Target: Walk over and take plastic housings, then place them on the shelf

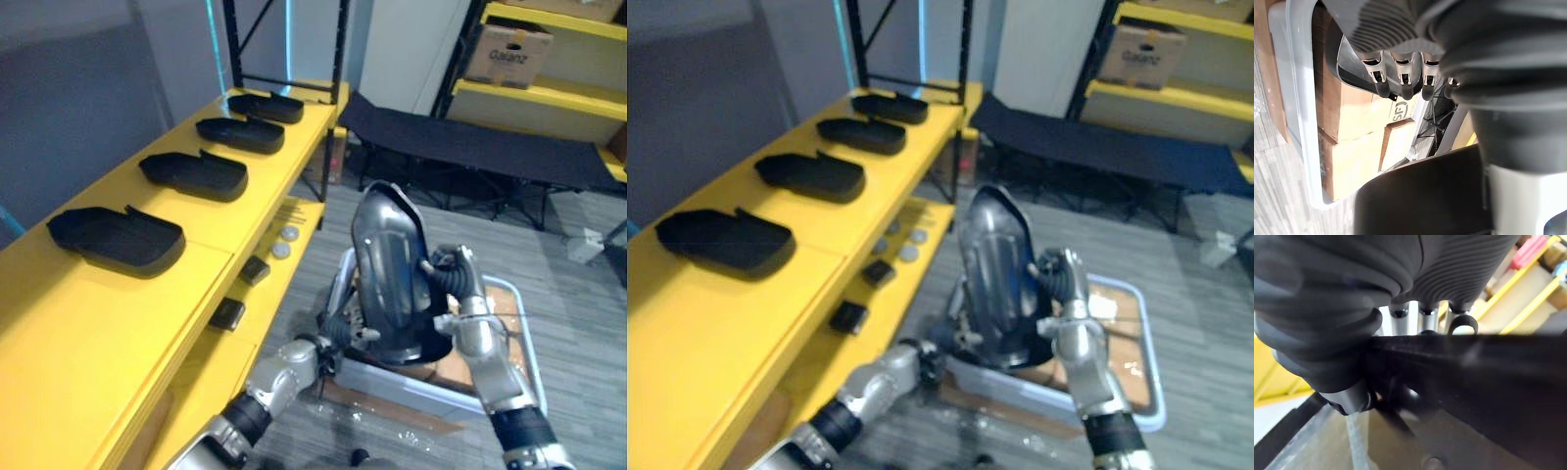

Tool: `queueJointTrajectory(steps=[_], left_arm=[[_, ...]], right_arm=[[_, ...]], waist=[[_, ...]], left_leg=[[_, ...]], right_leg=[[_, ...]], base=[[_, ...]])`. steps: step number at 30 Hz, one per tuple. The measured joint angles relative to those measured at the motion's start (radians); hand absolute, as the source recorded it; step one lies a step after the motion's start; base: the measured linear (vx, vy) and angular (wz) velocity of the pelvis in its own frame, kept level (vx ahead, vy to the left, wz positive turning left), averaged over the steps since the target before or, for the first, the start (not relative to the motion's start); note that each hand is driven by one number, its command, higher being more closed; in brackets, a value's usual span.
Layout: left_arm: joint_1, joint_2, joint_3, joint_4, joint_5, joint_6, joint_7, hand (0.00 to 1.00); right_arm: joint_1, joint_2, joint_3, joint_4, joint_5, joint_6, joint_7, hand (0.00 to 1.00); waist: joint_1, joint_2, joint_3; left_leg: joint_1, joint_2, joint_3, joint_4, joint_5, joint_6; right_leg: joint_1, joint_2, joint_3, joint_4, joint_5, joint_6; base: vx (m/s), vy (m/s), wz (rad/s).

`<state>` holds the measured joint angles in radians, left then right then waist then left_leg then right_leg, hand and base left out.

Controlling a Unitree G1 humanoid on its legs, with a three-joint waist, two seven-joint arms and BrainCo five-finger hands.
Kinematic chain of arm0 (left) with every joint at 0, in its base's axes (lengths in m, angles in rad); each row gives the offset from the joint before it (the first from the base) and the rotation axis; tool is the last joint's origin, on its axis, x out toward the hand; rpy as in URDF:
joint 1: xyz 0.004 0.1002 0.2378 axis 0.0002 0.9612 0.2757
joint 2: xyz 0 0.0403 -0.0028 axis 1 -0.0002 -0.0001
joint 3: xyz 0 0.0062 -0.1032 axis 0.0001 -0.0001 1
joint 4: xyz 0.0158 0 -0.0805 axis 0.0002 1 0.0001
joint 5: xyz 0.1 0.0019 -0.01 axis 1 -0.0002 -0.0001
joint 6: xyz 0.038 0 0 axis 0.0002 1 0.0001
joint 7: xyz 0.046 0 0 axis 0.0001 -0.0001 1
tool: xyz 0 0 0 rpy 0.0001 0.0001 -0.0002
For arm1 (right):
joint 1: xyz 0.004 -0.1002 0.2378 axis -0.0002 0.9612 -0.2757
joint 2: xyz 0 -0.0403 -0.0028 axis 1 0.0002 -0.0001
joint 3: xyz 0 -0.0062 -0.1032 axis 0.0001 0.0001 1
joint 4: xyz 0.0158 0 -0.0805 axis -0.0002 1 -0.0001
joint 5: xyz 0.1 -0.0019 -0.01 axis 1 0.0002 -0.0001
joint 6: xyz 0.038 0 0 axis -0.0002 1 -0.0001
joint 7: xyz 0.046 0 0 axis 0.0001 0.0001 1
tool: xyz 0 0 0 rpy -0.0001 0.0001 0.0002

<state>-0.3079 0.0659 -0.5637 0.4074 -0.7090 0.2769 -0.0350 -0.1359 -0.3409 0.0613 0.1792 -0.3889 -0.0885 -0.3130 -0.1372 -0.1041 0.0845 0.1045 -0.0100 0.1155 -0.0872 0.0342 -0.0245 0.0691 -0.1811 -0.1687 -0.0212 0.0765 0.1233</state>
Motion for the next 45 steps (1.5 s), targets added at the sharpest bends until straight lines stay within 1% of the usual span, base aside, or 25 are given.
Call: queueJointTrajectory(steps=[1,3,5,6,7,8,9,12,15,19,21,25,28,31,34,35,36,38,39,41,44,45], left_arm=[[0.004,-0.001,0.0,0.0,-0.01,-0.013,0.013,1.0],[0.005,-0.002,0.003,0.0,-0.04,-0.029,0.018,1.0],[0.005,-0.015,0.006,-0.002,-0.065,-0.065,0.019,1.0],[0.005,-0.018,0.008,-0.002,-0.071,-0.077,0.02,1.0],[0.008,-0.021,0.011,-0.004,-0.072,-0.105,0.023,1.0],[0.01,-0.023,0.014,-0.006,-0.072,-0.117,0.024,1.0],[0.022,-0.025,0.022,-0.026,-0.072,-0.136,0.04,1.0],[0.037,-0.025,0.035,-0.049,-0.068,-0.168,0.077,1.0],[0.037,-0.025,0.035,-0.061,-0.062,-0.175,0.104,1.0],[0.037,-0.024,0.033,-0.097,-0.058,-0.176,0.139,1.0],[0.037,-0.024,0.03,-0.119,-0.057,-0.18,0.145,1.0],[0.036,-0.024,0.029,-0.125,-0.056,-0.187,0.151,1.0],[0.036,-0.024,0.027,-0.144,-0.021,-0.188,0.162,1.0],[0.032,-0.022,0.017,-0.165,0.029,-0.215,0.172,1.0],[0.03,-0.022,0.01,-0.174,0.101,-0.236,0.183,1.0],[0.025,-0.022,0.008,-0.175,0.14,-0.253,0.186,1.0],[0.02,-0.021,0.008,-0.176,0.164,-0.257,0.189,1.0],[-0.006,-0.004,0.0,-0.198,0.274,-0.275,0.208,1.0],[-0.014,0.004,-0.002,-0.21,0.308,-0.276,0.215,1.0],[-0.053,0.018,-0.001,-0.244,0.425,-0.278,0.239,1.0],[-0.095,0.036,-0.007,-0.285,0.538,-0.278,0.251,1.0],[-0.101,0.039,-0.008,-0.287,0.558,-0.278,0.251,1.0]], right_arm=[[0.004,0.004,0.0,0.0,0.001,-0.001,-0.011,1.0],[0.009,0.01,0.0,0.0,0.002,-0.003,-0.021,1.0],[0.019,0.03,0.0,-0.001,0.003,-0.008,-0.036,1.0],[0.022,0.035,-0.001,-0.001,0.004,-0.013,-0.039,1.0],[0.03,0.041,-0.004,-0.004,0.017,-0.016,-0.047,1.0],[0.035,0.041,-0.004,-0.006,0.023,-0.016,-0.053,1.0],[0.045,0.049,-0.004,-0.019,0.032,-0.023,-0.064,1.0],[0.05,0.075,-0.002,-0.054,0.043,-0.024,-0.084,1.0],[0.05,0.084,0.0,-0.062,0.044,-0.024,-0.101,1.0],[0.053,0.096,0.0,-0.082,0.085,-0.024,-0.126,1.0],[0.053,0.098,0.001,-0.096,0.103,-0.024,-0.144,1.0],[0.054,0.104,0.002,-0.103,0.106,-0.024,-0.153,1.0],[0.057,0.109,0.003,-0.103,0.125,-0.024,-0.165,1.0],[0.072,0.111,0.002,-0.133,0.15,-0.024,-0.181,1.0],[0.077,0.111,0.001,-0.133,0.163,-0.024,-0.188,1.0],[0.081,0.111,0.001,-0.133,0.175,-0.024,-0.189,1.0],[0.084,0.111,0.0,-0.133,0.179,-0.024,-0.19,1.0],[0.093,0.111,-0.004,-0.133,0.184,-0.023,-0.191,1.0],[0.094,0.111,-0.004,-0.133,0.192,-0.023,-0.191,1.0],[0.095,0.115,-0.003,-0.132,0.208,-0.023,-0.191,1.0],[0.092,0.116,0.001,-0.133,0.22,-0.023,-0.191,1.0],[0.092,0.116,0.003,-0.133,0.22,-0.023,-0.191,1.0]], waist=[[0.0,0.0,0.0],[0.001,0.0,0.0],[0.003,0.0,0.0],[0.004,0.0,0.0],[0.007,0.0,0.0],[0.01,0.0,0.0],[0.013,0.0,0.0],[0.014,0.0,0.0],[0.015,-0.003,-0.002],[0.015,-0.006,-0.004],[0.015,-0.006,-0.004],[0.015,-0.011,-0.007],[0.015,-0.017,-0.012],[0.015,-0.019,-0.013],[0.014,-0.019,-0.013],[0.014,-0.019,-0.013],[0.014,-0.019,-0.013],[0.014,-0.019,-0.013],[0.013,-0.019,-0.013],[0.014,-0.019,-0.013],[0.013,-0.018,-0.013],[0.013,-0.019,-0.013]], left_leg=[[0.0,0.0,0.0,0.0,0.0,0.0],[0.001,0.0,0.0,0.0,0.0,0.0],[0.002,0.0,0.0,0.0,0.0,0.0],[0.002,0.0,0.0,0.0,0.0,0.0],[0.002,0.0,0.0,0.0,0.0,0.0],[0.002,0.0,0.0,0.0,0.0,0.0],[0.003,0.0,0.0,0.0,0.0,0.0],[0.004,0.0,0.0,0.0,0.0,0.0],[0.004,0.0,0.001,0.0,0.0,0.0],[0.004,0.0,0.002,0.001,0.0,0.0],[0.004,0.0,0.002,0.001,0.0,0.0],[0.003,0.0,0.003,0.002,0.0,0.0],[0.002,0.0,0.004,0.005,0.0,0.0],[0.003,0.0,0.005,0.005,0.0,0.0],[0.003,0.0,0.007,0.005,-0.001,0.0],[0.003,0.001,0.008,0.005,-0.001,0.0],[0.003,0.001,0.008,0.005,-0.001,0.0],[0.003,0.001,0.011,0.005,-0.005,-0.004],[0.004,0.001,0.013,0.005,-0.005,-0.004],[0.005,0.002,0.027,0.006,-0.007,-0.004],[0.016,0.002,0.037,0.006,-0.012,0.0],[0.017,0.002,0.037,0.006,-0.013,0.0]], right_leg=[[0.0,0.0,0.0,0.001,0.0,0.0],[0.0,0.0,0.0,0.002,0.0,0.0],[0.0,0.0,0.001,0.004,0.0,0.0],[0.0,0.0,0.001,0.005,0.0,0.0],[0.0,0.0,0.001,0.005,0.0,0.0],[0.0,0.0,0.001,0.005,0.0,0.0],[-0.001,0.0,0.001,0.006,0.0,0.0],[-0.001,0.0,0.002,0.007,0.0,0.0],[0.0,-0.001,0.002,0.007,0.0,0.0],[0.0,-0.001,0.003,0.005,0.0,0.0],[0.0,0.0,0.003,0.003,0.0,-0.001],[0.003,0.0,0.004,-0.006,0.004,-0.002],[0.003,0.0,0.005,-0.009,0.006,-0.002],[0.004,0.0,0.005,-0.009,0.006,-0.003],[0.003,0.0,0.007,-0.011,0.007,-0.004],[0.003,0.0,0.007,-0.013,0.008,-0.005],[0.004,0.0,0.007,-0.013,0.008,-0.005],[0.003,0.002,0.009,-0.016,0.009,-0.008],[0.003,0.003,0.01,-0.018,0.01,-0.009],[0.002,0.004,0.018,-0.024,0.013,-0.012],[0.004,0.005,0.034,-0.024,0.013,-0.012],[0.004,0.005,0.035,-0.024,0.013,-0.012]], base=[[0.0,0.0,0.0],[0.0,0.0,0.0],[0.0,0.0,0.0],[0.0,0.0,0.0],[0.0,0.0,0.0],[0.0,0.0,0.0],[0.0,0.0,0.0],[0.0,0.0,0.0],[0.0,0.0,0.0],[0.0,0.0,0.0],[0.0,0.0,0.0],[0.0,0.0,0.0],[0.0,0.0,0.0],[0.0,0.0,0.0],[0.0,0.0,0.0],[0.0,0.0,0.0],[0.0,0.0,0.0],[0.0,-0.002,-0.02],[-0.01,-0.001,-0.09],[0.0,0.004,-0.12],[0.01,0.008,-0.15],[0.01,0.004,-0.08]])
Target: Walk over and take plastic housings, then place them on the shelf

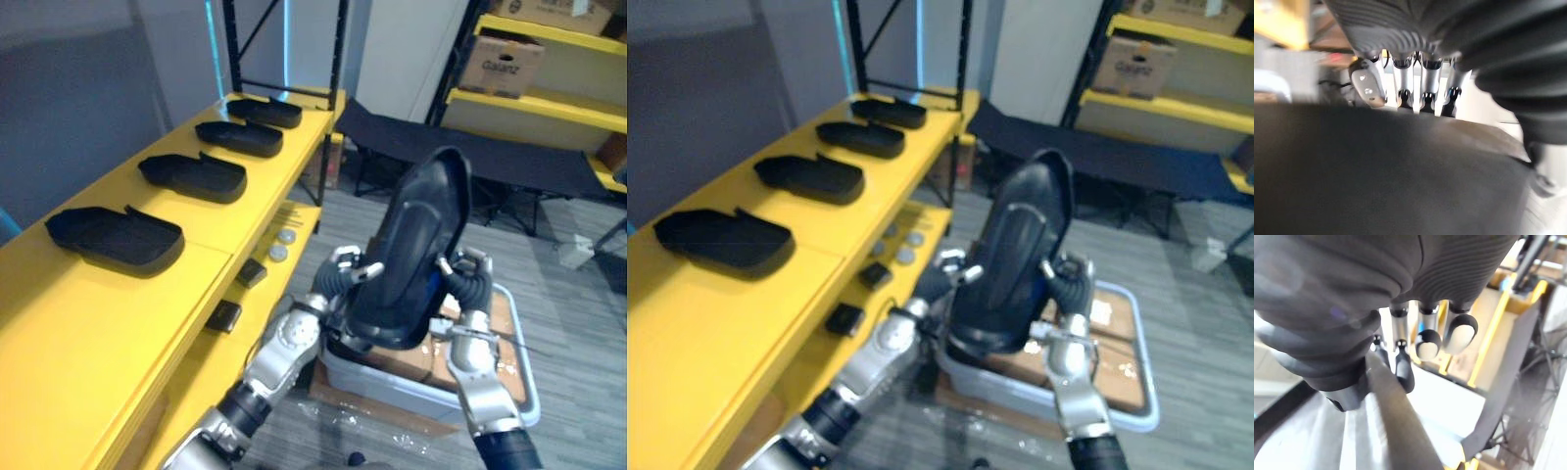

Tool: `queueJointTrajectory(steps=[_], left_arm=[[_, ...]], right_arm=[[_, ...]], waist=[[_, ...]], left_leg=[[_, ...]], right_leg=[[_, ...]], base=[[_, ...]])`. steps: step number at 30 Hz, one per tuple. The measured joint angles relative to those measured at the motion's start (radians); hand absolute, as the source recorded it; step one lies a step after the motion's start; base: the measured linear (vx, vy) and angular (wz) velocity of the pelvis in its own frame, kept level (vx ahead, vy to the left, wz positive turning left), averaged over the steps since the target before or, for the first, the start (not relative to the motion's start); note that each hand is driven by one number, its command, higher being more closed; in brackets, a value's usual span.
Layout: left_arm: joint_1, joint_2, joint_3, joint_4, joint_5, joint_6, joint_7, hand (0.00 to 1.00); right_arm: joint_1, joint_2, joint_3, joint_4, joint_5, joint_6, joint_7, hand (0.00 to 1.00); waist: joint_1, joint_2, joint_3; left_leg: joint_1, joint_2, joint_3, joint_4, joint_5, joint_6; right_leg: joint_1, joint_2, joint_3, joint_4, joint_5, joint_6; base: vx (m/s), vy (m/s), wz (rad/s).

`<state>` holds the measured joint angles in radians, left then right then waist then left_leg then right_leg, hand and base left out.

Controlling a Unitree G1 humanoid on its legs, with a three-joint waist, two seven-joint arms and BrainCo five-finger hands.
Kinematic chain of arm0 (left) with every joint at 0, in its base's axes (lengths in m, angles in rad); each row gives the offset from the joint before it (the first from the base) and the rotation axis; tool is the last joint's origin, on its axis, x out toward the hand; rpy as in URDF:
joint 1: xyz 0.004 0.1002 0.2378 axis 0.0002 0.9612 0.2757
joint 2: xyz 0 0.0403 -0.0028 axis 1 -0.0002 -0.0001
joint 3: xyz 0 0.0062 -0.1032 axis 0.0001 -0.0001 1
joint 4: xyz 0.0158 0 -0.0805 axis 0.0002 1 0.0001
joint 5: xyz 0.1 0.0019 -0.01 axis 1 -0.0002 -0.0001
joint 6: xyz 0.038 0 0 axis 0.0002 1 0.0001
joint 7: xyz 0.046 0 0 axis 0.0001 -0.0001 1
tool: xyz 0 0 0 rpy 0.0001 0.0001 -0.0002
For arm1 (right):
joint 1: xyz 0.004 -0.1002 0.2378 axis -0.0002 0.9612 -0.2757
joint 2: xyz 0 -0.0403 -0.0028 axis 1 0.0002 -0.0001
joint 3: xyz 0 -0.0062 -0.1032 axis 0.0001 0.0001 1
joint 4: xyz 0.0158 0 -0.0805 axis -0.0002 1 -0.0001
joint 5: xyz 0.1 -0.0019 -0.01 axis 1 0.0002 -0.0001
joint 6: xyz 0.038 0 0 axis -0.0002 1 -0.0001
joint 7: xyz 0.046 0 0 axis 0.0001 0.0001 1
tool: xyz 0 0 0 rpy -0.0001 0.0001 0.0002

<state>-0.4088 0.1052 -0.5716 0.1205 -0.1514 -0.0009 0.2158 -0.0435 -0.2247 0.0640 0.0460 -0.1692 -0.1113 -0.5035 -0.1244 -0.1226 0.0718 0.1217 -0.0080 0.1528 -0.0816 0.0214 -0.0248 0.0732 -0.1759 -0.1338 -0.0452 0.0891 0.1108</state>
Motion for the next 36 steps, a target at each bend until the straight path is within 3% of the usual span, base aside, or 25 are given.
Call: queueJointTrajectory(steps=[5,8,10,13,18,20,25,28,36], left_arm=[[-0.022,0.006,-0.004,-0.019,0.086,-0.003,-0.003,1.0],[-0.082,0.005,-0.067,-0.075,0.154,-0.047,-0.003,1.0],[-0.138,-0.004,-0.108,-0.098,0.204,-0.069,-0.014,1.0],[-0.15,-0.022,-0.118,-0.101,0.247,-0.089,-0.04,1.0],[-0.144,-0.023,-0.119,-0.083,0.286,-0.075,-0.073,1.0],[-0.144,-0.023,-0.12,-0.058,0.287,-0.026,-0.093,1.0],[-0.141,-0.017,-0.154,-0.009,0.283,0.031,-0.121,1.0],[-0.138,-0.003,-0.16,0.01,0.274,0.042,-0.124,1.0],[-0.132,0.006,-0.159,0.018,0.272,0.046,-0.122,1.0]], right_arm=[[0.0,-0.004,0.007,0.002,0.02,0.005,0.0,1.0],[0.0,-0.017,0.127,0.008,0.02,0.01,0.057,1.0],[-0.004,0.022,0.212,0.007,0.019,0.009,0.091,1.0],[-0.005,0.058,0.238,0.018,0.02,0.01,0.109,1.0],[-0.023,0.057,0.236,0.038,0.02,0.018,0.111,1.0],[-0.023,0.056,0.235,0.043,0.022,0.055,0.114,1.0],[-0.029,0.046,0.248,0.041,0.038,0.098,0.118,1.0],[-0.051,0.035,0.27,0.043,0.038,0.126,0.134,1.0],[-0.057,0.035,0.281,0.041,0.038,0.143,0.138,1.0]], waist=[[-0.003,-0.001,0.001],[-0.004,-0.005,0.004],[-0.004,-0.005,0.004],[-0.005,-0.004,0.005],[-0.019,-0.002,0.006],[-0.024,0.002,0.009],[-0.029,0.024,0.019],[-0.032,0.028,0.019],[-0.032,0.032,0.019]], left_leg=[[-0.002,0.0,0.0,0.0,-0.002,0.0],[-0.002,0.0,0.0,0.0,-0.003,-0.001],[0.0,0.001,0.003,0.0,-0.003,0.0],[0.0,-0.002,0.004,0.0,-0.004,0.001],[0.002,-0.003,0.008,0.0,-0.005,0.002],[0.005,-0.002,0.015,0.0,-0.005,0.001],[0.004,-0.002,0.021,0.0,-0.006,0.002],[0.002,-0.001,0.021,0.0,-0.006,0.002],[0.002,-0.002,0.021,0.0,-0.006,0.002]], right_leg=[[-0.002,0.001,0.001,-0.002,0.0,0.0],[-0.002,0.001,0.002,-0.003,0.0,-0.001],[-0.002,0.002,0.004,-0.003,-0.002,-0.003],[-0.002,0.0,0.005,-0.003,-0.003,-0.004],[-0.004,0.0,0.009,0.001,-0.006,-0.008],[-0.006,0.0,0.016,0.002,-0.006,-0.008],[-0.014,0.002,0.025,0.006,-0.006,-0.008],[-0.017,0.003,0.026,0.006,-0.006,-0.008],[-0.017,0.002,0.027,0.007,-0.006,-0.008]], base=[[0.0,0.0,0.0],[0.0,0.0,0.0],[0.0,0.0,0.0],[0.0,0.0,0.0],[0.0,-0.001,-0.01],[-0.01,-0.008,-0.09],[0.0,-0.006,-0.05],[0.0,0.0,0.0],[0.0,0.0,0.0]])
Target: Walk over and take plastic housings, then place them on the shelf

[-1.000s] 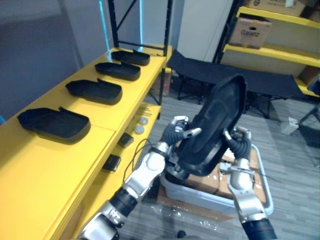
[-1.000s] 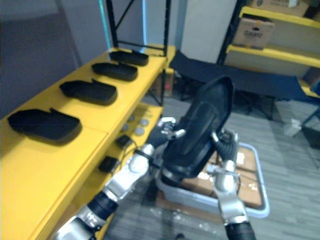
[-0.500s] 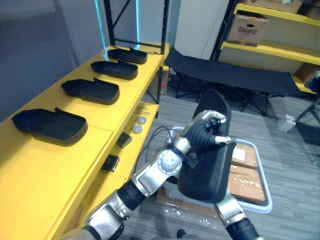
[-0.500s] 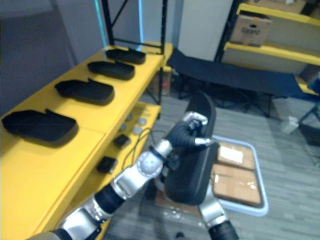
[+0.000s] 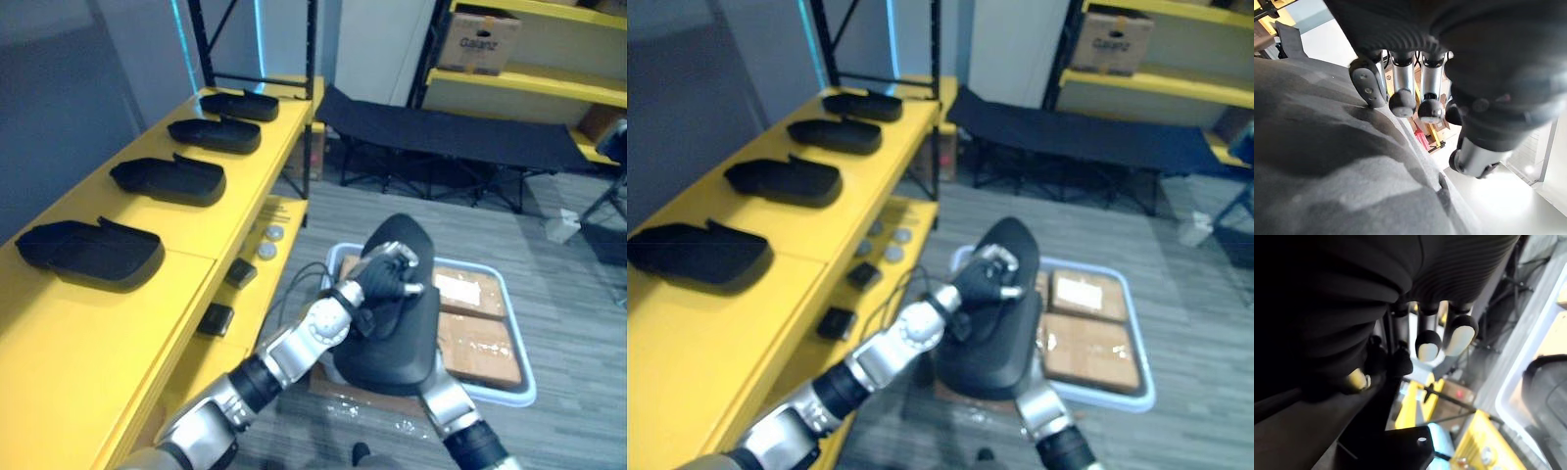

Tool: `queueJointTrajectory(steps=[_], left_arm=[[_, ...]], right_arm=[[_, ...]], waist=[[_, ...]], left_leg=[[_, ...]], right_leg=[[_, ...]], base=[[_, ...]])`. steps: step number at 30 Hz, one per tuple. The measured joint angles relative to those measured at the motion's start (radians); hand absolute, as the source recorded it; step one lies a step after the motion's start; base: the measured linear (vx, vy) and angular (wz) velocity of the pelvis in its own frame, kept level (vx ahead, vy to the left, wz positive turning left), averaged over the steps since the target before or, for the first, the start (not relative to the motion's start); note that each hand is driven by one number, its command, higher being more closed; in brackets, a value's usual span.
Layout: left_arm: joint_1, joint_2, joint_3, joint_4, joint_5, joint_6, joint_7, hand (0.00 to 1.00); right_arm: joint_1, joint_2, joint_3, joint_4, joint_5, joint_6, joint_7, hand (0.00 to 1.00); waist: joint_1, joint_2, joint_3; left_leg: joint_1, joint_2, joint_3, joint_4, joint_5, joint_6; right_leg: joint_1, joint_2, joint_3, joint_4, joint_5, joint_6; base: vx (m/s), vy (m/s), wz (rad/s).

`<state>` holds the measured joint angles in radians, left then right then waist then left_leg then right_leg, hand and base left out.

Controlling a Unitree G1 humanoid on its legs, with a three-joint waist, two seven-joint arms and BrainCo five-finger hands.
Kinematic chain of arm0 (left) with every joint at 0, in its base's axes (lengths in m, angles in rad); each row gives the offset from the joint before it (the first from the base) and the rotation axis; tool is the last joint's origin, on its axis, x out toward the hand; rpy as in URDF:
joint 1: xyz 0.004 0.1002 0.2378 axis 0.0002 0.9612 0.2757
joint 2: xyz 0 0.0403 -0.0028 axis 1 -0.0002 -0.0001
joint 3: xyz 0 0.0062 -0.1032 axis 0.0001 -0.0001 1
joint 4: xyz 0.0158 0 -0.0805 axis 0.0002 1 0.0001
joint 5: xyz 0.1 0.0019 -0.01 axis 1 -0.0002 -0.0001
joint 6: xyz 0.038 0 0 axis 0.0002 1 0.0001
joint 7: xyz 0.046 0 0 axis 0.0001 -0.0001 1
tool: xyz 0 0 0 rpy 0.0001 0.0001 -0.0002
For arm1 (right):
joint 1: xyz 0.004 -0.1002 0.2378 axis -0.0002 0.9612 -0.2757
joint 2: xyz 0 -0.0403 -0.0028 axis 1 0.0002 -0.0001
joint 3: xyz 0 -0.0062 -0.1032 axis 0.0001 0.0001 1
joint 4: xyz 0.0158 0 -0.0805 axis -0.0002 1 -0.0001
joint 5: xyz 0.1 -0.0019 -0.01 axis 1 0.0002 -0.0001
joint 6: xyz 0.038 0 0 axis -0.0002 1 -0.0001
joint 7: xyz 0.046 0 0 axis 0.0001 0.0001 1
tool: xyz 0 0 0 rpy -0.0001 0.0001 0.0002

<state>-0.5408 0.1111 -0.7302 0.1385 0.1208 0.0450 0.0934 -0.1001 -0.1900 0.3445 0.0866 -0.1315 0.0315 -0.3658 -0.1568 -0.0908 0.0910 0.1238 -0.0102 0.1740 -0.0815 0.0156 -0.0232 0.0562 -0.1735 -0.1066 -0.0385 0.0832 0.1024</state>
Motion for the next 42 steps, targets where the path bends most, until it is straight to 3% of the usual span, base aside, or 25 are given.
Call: queueJointTrajectory(steps=[8,17,18,25,31,36,42], left_arm=[[0.03,0.0,0.008,0.0,-0.006,-0.003,0.002,1.0],[0.031,0.001,0.007,0.01,-0.006,-0.015,0.0,1.0],[0.031,0.001,0.005,0.017,-0.006,-0.021,-0.001,0.0],[0.034,0.001,-0.009,0.022,-0.006,-0.049,-0.016,0.0],[0.034,0.0,-0.072,0.018,0.008,-0.103,0.022,0.0],[0.032,-0.006,-0.094,0.016,0.006,-0.104,0.051,0.0],[-0.019,-0.059,-0.117,0.016,0.006,-0.11,0.083,0.0]], right_arm=[[0.0,-0.003,0.025,0.0,0.0,0.021,0.0,1.0],[0.0,0.001,0.036,0.0,0.0,0.04,-0.03,1.0],[0.0,0.002,0.035,0.0,0.0,0.051,-0.037,0.0],[0.0,0.006,0.017,0.0,-0.002,0.066,-0.117,0.0],[0.017,0.007,-0.088,0.0,0.001,0.068,-0.158,0.0],[0.014,0.006,-0.147,0.0,0.001,0.068,-0.189,0.0],[-0.05,0.003,-0.258,0.0,0.001,0.067,-0.26,0.0]], waist=[[-0.008,0.033,0.008],[-0.009,0.037,0.009],[-0.011,0.037,0.009],[-0.019,0.052,0.017],[-0.032,0.062,0.022],[-0.051,0.071,0.03],[-0.076,0.103,0.115]], left_leg=[[0.0,0.001,0.001,0.0,0.0,0.0],[0.0,0.001,0.001,0.0,0.0,0.0],[0.0,0.001,0.001,0.0,0.0,0.0],[0.005,0.002,0.025,0.0,-0.004,-0.003],[-0.001,0.002,0.036,0.0,-0.006,-0.003],[-0.011,0.0,0.055,0.0,-0.01,0.0],[-0.057,-0.011,0.057,0.003,-0.009,0.002]], right_leg=[[-0.003,0.001,0.002,0.004,-0.001,-0.002],[-0.003,0.002,0.002,0.004,-0.001,-0.002],[-0.003,0.002,0.003,0.004,-0.001,-0.002],[-0.012,0.004,0.029,0.006,-0.001,-0.002],[-0.027,0.006,0.047,0.008,-0.001,-0.001],[-0.054,0.006,0.07,0.022,-0.003,0.0],[-0.131,-0.004,0.088,0.081,-0.019,0.009]], base=[[0.0,0.0,0.0],[0.0,0.0,0.0],[0.0,0.0,0.0],[0.0,0.003,-0.07],[0.0,0.002,-0.07],[-0.01,0.01,-0.11],[-0.02,0.015,-0.02]])
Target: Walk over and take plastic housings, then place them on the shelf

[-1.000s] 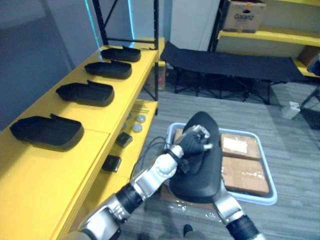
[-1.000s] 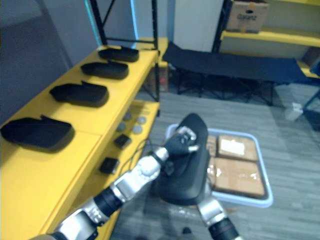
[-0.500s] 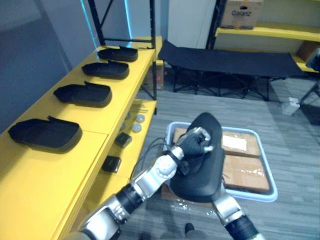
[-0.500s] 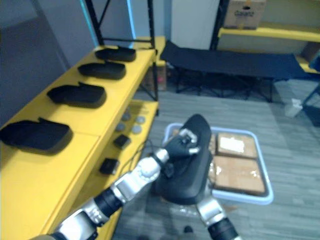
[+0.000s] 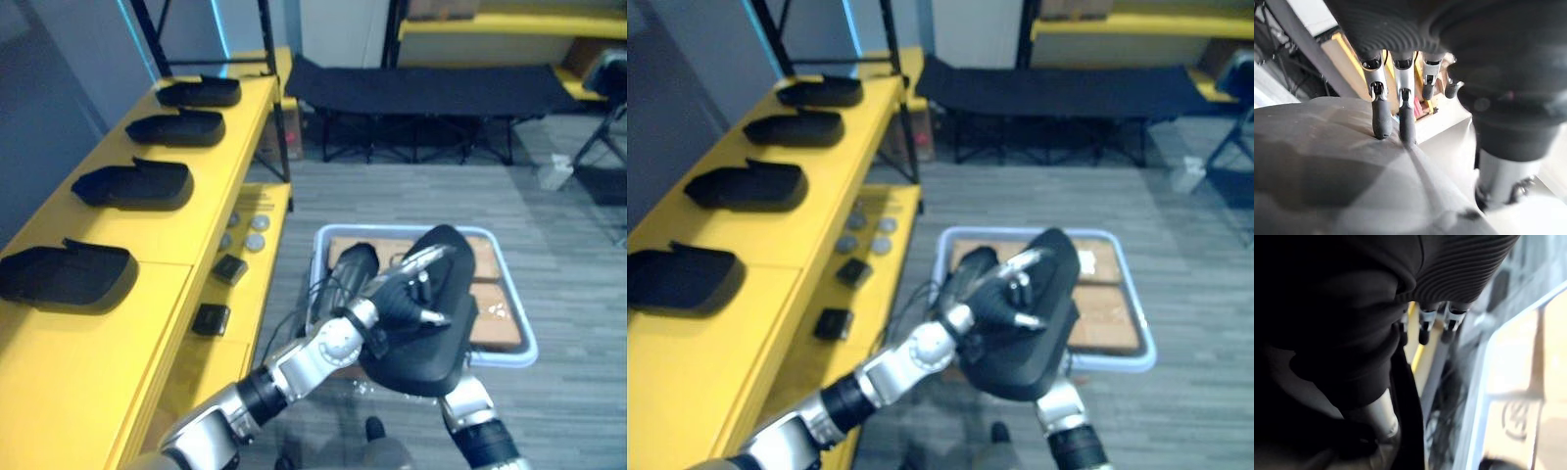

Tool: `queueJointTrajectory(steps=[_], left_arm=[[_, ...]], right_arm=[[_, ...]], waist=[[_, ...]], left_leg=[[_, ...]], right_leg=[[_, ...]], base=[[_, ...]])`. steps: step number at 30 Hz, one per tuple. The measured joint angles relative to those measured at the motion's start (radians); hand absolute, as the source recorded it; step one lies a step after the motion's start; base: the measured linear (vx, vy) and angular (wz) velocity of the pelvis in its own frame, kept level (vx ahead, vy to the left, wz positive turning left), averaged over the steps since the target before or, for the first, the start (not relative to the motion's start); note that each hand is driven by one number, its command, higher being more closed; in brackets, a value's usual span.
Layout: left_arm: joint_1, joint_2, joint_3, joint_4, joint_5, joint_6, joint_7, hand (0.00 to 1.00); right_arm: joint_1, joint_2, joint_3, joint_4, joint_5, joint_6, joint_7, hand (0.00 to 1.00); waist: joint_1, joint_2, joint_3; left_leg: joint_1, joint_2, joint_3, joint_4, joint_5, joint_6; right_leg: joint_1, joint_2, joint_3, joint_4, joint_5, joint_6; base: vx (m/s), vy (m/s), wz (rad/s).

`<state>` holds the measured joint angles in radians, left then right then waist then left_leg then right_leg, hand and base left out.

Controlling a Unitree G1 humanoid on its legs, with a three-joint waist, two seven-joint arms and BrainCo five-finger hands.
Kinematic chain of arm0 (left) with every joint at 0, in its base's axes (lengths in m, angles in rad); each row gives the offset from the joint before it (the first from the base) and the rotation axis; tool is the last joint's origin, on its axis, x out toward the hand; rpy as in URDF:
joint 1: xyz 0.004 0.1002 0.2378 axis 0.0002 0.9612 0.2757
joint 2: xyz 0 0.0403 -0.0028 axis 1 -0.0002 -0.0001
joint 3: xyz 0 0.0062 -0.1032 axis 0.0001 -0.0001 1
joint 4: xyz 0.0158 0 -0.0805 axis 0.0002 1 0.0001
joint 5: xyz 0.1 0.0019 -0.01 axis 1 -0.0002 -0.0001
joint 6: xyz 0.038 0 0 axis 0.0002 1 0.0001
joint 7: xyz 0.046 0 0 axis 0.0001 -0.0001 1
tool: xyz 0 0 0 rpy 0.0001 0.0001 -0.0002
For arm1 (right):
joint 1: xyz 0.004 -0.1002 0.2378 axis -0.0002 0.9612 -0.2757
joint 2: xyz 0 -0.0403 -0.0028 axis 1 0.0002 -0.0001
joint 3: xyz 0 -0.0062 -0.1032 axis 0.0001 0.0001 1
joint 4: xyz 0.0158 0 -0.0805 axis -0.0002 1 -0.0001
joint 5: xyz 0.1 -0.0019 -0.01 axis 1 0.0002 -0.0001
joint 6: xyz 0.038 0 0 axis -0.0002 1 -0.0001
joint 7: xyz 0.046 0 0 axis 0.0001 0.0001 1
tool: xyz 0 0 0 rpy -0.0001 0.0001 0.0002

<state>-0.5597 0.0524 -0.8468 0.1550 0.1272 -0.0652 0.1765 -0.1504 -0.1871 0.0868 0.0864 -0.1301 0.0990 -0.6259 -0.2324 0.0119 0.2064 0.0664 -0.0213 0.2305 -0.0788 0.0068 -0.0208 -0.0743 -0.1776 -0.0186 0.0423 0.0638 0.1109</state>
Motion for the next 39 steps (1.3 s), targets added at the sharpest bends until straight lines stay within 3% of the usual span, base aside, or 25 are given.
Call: queueJointTrajectory(steps=[2,4,10,13,21,26,30,34,39], left_arm=[[-0.037,-0.014,-0.002,0.0,0.0,0.0,0.01,0.0],[-0.054,-0.041,-0.005,0.0,0.001,-0.003,0.02,0.0],[-0.068,-0.065,-0.026,-0.032,0.009,-0.013,0.057,0.0],[-0.064,-0.076,-0.036,-0.039,0.01,-0.023,0.07,0.0],[-0.021,-0.153,-0.049,-0.033,0.009,-0.025,0.088,0.0],[-0.024,-0.161,-0.067,-0.005,0.009,-0.029,0.111,0.0],[-0.028,-0.183,-0.073,0.037,0.008,-0.027,0.122,0.0],[-0.056,-0.191,-0.068,0.061,0.007,-0.03,0.122,0.0],[-0.106,-0.185,-0.068,0.063,-0.003,-0.069,0.123,0.0]], right_arm=[[-0.038,-0.003,-0.038,-0.001,0.001,0.0,-0.021,0.0],[-0.072,-0.011,-0.071,-0.002,0.003,0.0,-0.037,0.0],[-0.116,-0.018,-0.124,-0.048,0.04,0.016,-0.054,0.0],[-0.116,-0.017,-0.137,-0.079,0.041,0.026,-0.056,0.0],[-0.122,-0.029,-0.193,-0.116,0.051,0.05,-0.075,0.0],[-0.15,-0.037,-0.259,-0.111,0.125,0.095,-0.078,0.0],[-0.219,-0.077,-0.364,0.015,0.236,0.098,-0.095,0.0],[-0.287,-0.111,-0.531,0.206,0.344,0.03,-0.096,0.0],[-0.399,-0.164,-0.613,0.322,0.423,-0.052,-0.086,0.0]], waist=[[-0.007,0.01,0.048],[-0.015,0.031,0.066],[-0.04,0.057,0.131],[-0.056,0.058,0.143],[-0.056,0.067,0.155],[-0.053,0.068,0.163],[-0.051,0.077,0.193],[-0.018,0.088,0.203],[0.02,0.092,0.219]], left_leg=[[-0.003,0.0,0.002,0.017,-0.003,0.004],[-0.022,-0.001,0.006,0.02,-0.003,0.004],[-0.017,-0.002,0.029,0.022,-0.011,0.003],[-0.018,-0.002,0.043,0.051,-0.035,0.002],[-0.053,-0.008,0.059,0.088,-0.052,0.002],[-0.073,-0.005,0.074,0.116,-0.07,0.001],[-0.109,-0.006,0.074,0.145,-0.089,0.003],[-0.162,-0.006,0.048,0.189,-0.088,0.005],[-0.23,-0.009,0.021,0.241,-0.096,0.004]], right_leg=[[-0.003,0.0,0.008,0.009,0.0,0.0],[-0.032,-0.001,0.017,0.026,-0.003,0.005],[-0.071,0.002,0.051,0.095,-0.037,0.013],[-0.09,0.0,0.07,0.142,-0.066,0.016],[-0.147,-0.013,0.085,0.211,-0.096,0.03],[-0.173,-0.016,0.101,0.237,-0.106,0.028],[-0.192,-0.024,0.099,0.244,-0.107,0.03],[-0.217,-0.04,0.066,0.258,-0.106,0.031],[-0.242,-0.059,0.028,0.269,-0.106,0.031]], base=[[-0.01,0.003,-0.06],[0.02,0.006,-0.06],[0.03,0.003,-0.12],[0.03,0.003,-0.12],[-0.01,-0.003,-0.03],[-0.02,-0.006,-0.07],[-0.03,-0.002,0.04],[0.0,-0.005,0.28],[-0.03,0.006,0.28]])
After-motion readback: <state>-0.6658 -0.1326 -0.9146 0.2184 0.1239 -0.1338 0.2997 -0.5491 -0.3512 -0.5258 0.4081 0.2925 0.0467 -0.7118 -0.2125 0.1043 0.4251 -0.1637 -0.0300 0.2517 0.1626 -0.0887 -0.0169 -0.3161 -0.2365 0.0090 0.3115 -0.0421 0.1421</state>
